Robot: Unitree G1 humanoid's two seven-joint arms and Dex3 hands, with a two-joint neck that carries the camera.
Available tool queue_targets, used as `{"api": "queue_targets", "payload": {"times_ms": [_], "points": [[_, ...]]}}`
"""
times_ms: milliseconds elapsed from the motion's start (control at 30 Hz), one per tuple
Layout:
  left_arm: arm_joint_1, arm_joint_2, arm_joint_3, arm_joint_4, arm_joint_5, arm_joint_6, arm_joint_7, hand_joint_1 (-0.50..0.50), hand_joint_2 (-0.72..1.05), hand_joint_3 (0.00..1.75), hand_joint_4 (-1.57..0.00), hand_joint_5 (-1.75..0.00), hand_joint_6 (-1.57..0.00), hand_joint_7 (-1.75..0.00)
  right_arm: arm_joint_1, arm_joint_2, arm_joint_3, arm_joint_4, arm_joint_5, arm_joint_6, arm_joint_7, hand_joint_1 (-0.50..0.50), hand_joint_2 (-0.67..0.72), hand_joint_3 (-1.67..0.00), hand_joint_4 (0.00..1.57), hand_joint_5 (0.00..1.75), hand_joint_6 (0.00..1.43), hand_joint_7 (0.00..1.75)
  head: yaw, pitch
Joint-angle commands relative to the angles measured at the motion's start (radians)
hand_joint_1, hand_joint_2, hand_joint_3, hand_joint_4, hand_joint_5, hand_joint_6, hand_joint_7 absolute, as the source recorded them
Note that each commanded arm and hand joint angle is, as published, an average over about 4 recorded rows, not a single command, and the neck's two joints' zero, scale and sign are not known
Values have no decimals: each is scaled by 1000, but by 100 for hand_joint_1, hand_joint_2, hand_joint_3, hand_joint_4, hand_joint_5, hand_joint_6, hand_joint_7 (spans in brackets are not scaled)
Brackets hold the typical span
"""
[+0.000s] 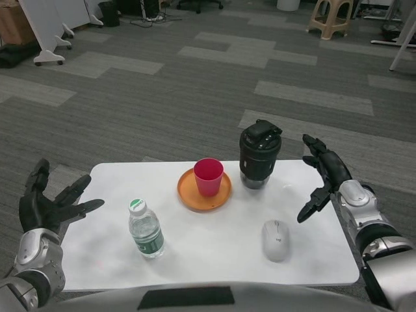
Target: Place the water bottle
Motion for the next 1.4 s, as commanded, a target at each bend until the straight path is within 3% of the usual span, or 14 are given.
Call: {"api": "queue_targets", "payload": {"times_ms": [33,533,867,1400], "points": [[-18,9,1,-4,5,-9,-5,50,-2,9,-30,0,-24,0,1,-15,-8,-10,6,4,-2,-21,53,-16,9,68,0,0,0,12],[-19,4,6,-4,20,-7,-5,50,-2,9,-29,0,-21,0,5,-15,-15,-15,6,4,-2,-21,53,-16,9,68,0,0,4,33],[-20,3,6,-4,22,-8,-3,50,-2,9,-26,0,-21,0,5,-16,-15,-16,6,4,-2,-21,53,-16,9,68,0,0,33,-1],[-20,3,8,-3,22,-7,-4,50,-2,9,-26,0,-21,0,5,-15,-15,-16,6,4,-2,-21,53,-16,9,68,0,0,72,-1]]}}
